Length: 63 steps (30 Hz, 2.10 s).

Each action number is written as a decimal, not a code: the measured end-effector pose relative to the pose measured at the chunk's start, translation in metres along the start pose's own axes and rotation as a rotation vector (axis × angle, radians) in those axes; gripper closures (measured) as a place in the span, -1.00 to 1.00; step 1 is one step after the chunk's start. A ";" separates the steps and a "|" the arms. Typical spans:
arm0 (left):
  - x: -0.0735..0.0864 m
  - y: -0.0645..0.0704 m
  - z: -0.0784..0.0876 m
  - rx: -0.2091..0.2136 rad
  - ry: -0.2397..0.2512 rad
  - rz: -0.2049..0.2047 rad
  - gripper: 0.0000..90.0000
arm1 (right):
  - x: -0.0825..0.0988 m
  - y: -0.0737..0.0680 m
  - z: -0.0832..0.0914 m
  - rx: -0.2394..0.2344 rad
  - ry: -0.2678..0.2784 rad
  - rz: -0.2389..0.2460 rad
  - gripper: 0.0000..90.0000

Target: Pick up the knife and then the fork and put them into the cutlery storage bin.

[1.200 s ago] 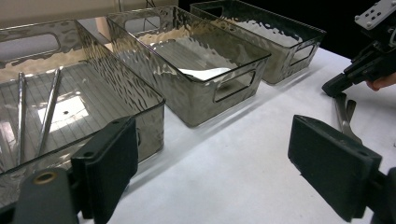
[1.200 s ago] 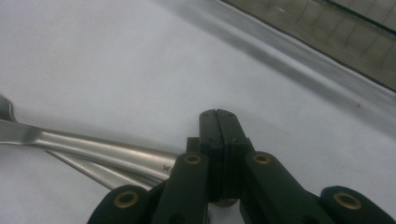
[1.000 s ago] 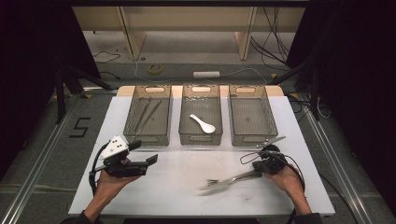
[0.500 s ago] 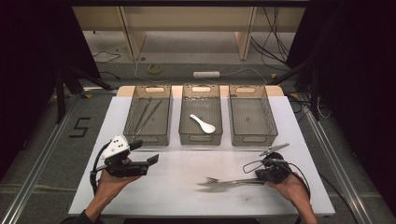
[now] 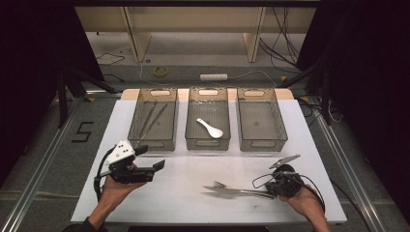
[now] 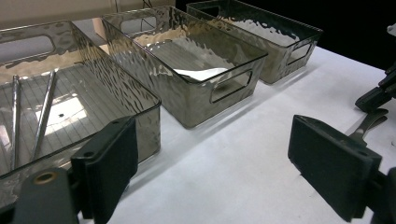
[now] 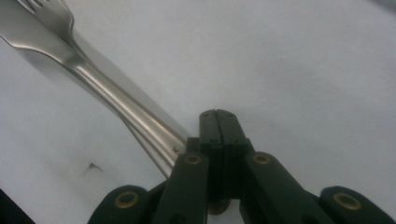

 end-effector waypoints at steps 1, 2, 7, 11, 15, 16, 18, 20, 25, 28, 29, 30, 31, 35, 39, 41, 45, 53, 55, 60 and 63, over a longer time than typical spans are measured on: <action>0.000 0.000 0.000 0.000 0.000 0.001 -0.65 | 0.000 0.000 0.000 0.005 0.001 0.008 1.00; 0.000 0.000 0.000 0.000 0.000 0.000 -0.65 | -0.001 0.000 0.001 0.006 0.002 0.015 0.99; 0.000 0.000 -0.001 -0.001 -0.001 -0.002 -0.65 | -0.010 -0.002 0.009 -0.006 0.047 0.044 0.87; 0.000 0.000 -0.001 -0.002 -0.001 -0.001 -0.65 | -0.022 -0.013 0.018 -0.048 0.089 0.089 0.60; 0.000 0.000 -0.001 -0.002 -0.002 -0.002 -0.65 | -0.026 -0.035 0.020 -0.139 0.066 0.169 0.36; 0.000 0.000 -0.001 0.000 -0.002 -0.004 -0.65 | -0.027 -0.041 0.019 -0.158 0.061 0.191 0.29; 0.000 0.001 -0.001 0.000 -0.002 -0.004 -0.65 | -0.028 -0.052 0.017 -0.181 0.034 0.223 0.10; 0.001 0.000 0.000 -0.001 -0.002 -0.004 -0.65 | -0.029 -0.060 0.014 -0.185 0.010 0.260 0.00; 0.001 0.000 0.000 0.001 -0.004 -0.004 -0.65 | -0.029 -0.068 0.007 -0.200 -0.026 0.320 -0.06; 0.001 0.000 0.000 0.000 -0.003 -0.004 -0.65 | -0.027 -0.070 0.004 -0.195 -0.048 0.334 -0.02; 0.001 0.000 0.000 0.000 -0.003 -0.004 -0.65 | -0.026 -0.070 0.003 -0.193 -0.057 0.342 -0.02; 0.001 0.000 0.000 0.001 -0.004 -0.004 -0.65 | -0.026 -0.070 0.001 -0.189 -0.065 0.340 -0.02; 0.001 0.000 0.000 0.000 -0.003 -0.005 -0.65 | -0.025 -0.071 0.000 -0.186 -0.071 0.348 -0.02; 0.001 0.000 0.000 0.000 -0.001 -0.004 -0.65 | -0.023 -0.071 -0.005 -0.181 -0.096 0.360 -0.02; 0.001 0.000 0.000 0.000 -0.002 -0.006 -0.65 | -0.022 -0.072 -0.008 -0.172 -0.111 0.371 0.02; 0.001 0.000 0.000 0.001 -0.004 -0.008 -0.65 | -0.022 -0.073 -0.009 -0.163 -0.119 0.375 0.07; 0.001 0.000 0.000 0.000 -0.002 -0.006 -0.65 | -0.021 -0.074 -0.011 -0.147 -0.133 0.386 0.17; 0.001 0.000 0.000 0.001 -0.004 -0.007 -0.65 | -0.021 -0.073 -0.014 -0.130 -0.171 0.425 0.36; 0.001 0.000 0.000 0.000 -0.005 -0.008 -0.65 | -0.022 -0.073 -0.015 -0.122 -0.177 0.434 0.41; 0.001 0.000 0.000 0.000 -0.004 -0.008 -0.65 | -0.021 -0.075 -0.018 -0.121 -0.209 0.453 0.46; 0.001 0.000 0.000 -0.001 -0.004 -0.008 -0.65 | -0.022 -0.073 -0.018 -0.118 -0.216 0.452 0.54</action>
Point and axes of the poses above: each handheld gripper's, and its own axes: z roughly backward along the jaws, x roughly out of its underside, y roughly to its right, the point moved 5 cm from there along -z, roughly forward along the jaws, and after that the axes turned 8 degrees about y, right-handed, at the moved point
